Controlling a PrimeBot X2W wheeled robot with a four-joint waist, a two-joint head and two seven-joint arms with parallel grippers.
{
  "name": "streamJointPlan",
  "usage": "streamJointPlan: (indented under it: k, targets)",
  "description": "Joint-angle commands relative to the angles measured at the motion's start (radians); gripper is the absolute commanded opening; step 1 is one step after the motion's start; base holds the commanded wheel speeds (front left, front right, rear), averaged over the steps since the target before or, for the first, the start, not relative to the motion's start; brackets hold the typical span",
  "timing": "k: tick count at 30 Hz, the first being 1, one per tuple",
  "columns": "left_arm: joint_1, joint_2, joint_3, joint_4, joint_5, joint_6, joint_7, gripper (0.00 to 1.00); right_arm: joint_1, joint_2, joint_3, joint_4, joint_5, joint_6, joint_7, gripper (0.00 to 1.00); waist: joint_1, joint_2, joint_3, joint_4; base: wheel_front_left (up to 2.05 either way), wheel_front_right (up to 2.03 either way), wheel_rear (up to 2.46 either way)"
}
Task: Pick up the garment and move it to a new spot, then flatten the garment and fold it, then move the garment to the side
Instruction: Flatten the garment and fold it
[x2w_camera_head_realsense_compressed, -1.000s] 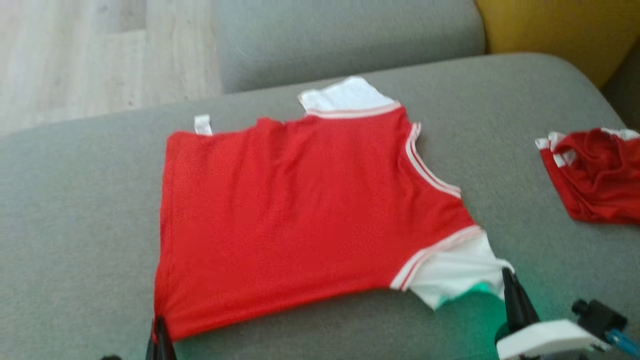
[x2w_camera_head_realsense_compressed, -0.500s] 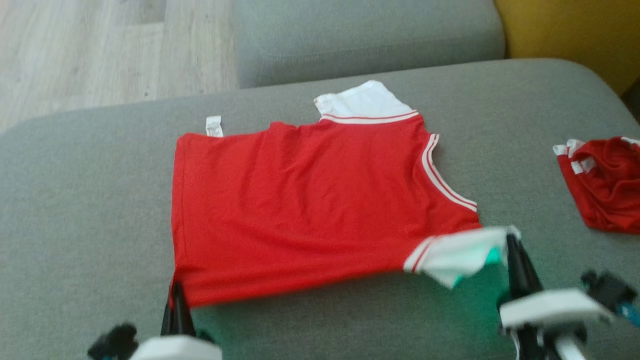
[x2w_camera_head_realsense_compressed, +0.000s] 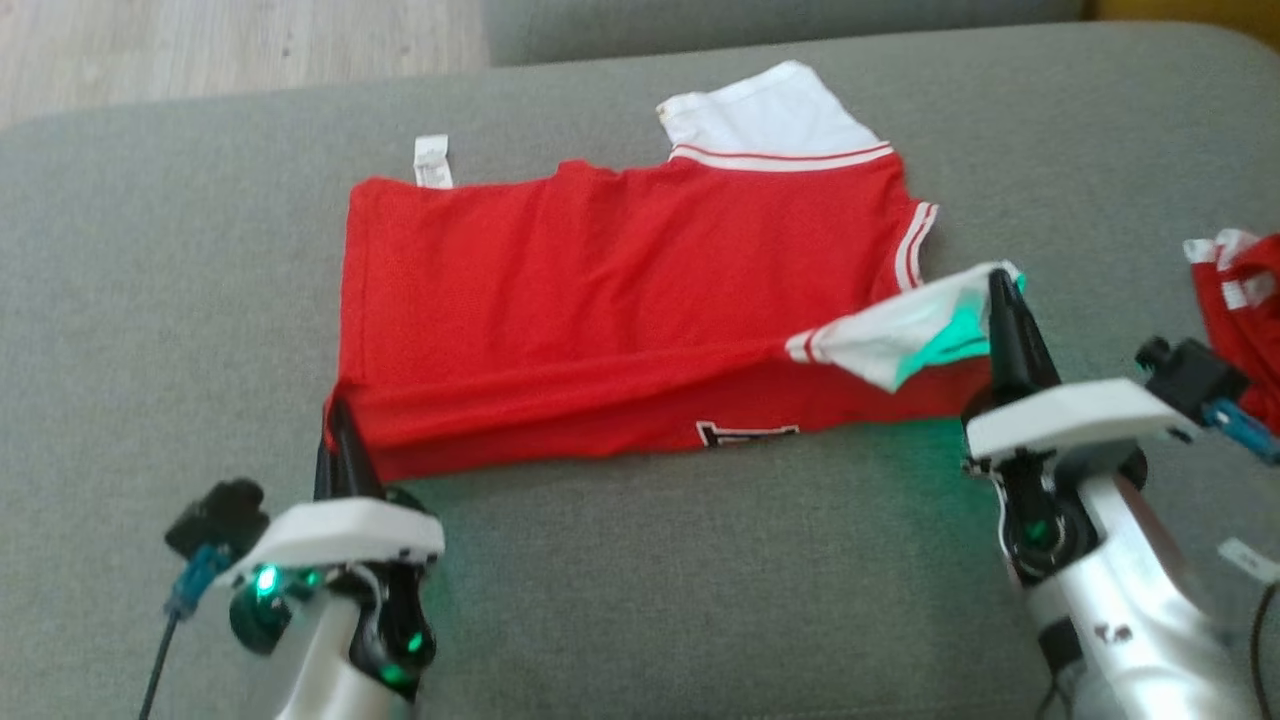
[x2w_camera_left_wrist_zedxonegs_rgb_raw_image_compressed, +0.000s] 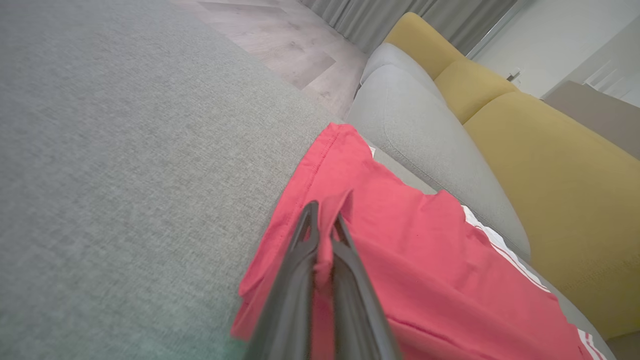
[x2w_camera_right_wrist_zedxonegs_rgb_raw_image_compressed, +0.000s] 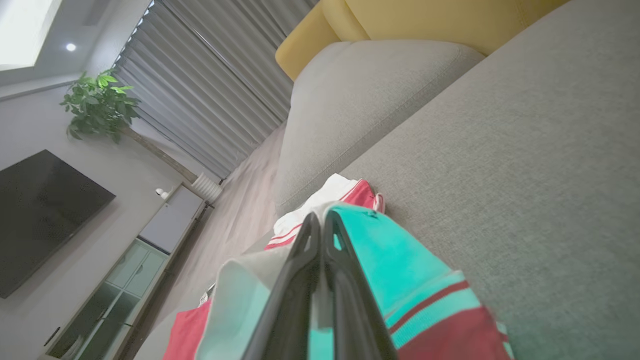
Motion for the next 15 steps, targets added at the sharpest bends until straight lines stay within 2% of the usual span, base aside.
streamJointPlan:
  k: [1,2,3,4,6,9,15]
  targets:
    - [-0.042,0.013,0.024,-0.02,-0.011,0.006,-0.006,0.0,-0.04,0.014,0.017,-0.02,-0.006,-0.001,-0.01,0.0,-0.0002,0.0,0.017,0.01,0.0,0.0,0.0]
    - [-0.057,0.013,0.027,-0.014,-0.022,0.009,-0.006,0.16,-0.059,0.019,0.017,0.002,-0.005,-0.001,-0.014,0.0,-0.0002,0.0,0.023,0.011,0.0,0.0,0.0]
    - [-0.07,0.013,0.032,-0.012,-0.027,0.014,-0.006,0.47,-0.077,0.024,0.017,0.026,-0.004,-0.001,-0.017,0.46,-0.0002,0.0,0.028,0.011,0.0,0.0,0.0]
    - [-0.082,0.013,0.037,-0.011,-0.029,0.017,-0.006,1.0,-0.095,0.029,0.014,0.049,-0.002,-0.001,-0.022,1.0,-0.0002,0.0,0.033,0.011,0.0,0.0,0.0]
    - [-0.098,0.013,0.059,-0.026,-0.013,0.023,-0.006,1.0,-0.128,0.03,0.011,0.078,-0.021,-0.001,-0.047,1.0,-0.0002,0.0,0.039,0.012,0.0,0.0,0.0]
    - [-0.085,0.013,0.091,-0.08,0.111,0.033,-0.006,1.0,-0.151,0.02,0.01,0.078,-0.087,-0.001,-0.073,1.0,-0.0002,0.0,0.04,0.012,0.0,0.0,0.0]
    - [0.043,0.013,0.097,-0.156,0.398,0.06,-0.006,1.0,-0.055,0.007,-0.091,-0.041,-0.372,-0.001,-0.076,1.0,-0.0002,0.0,0.015,0.0,0.0,0.0,0.0]
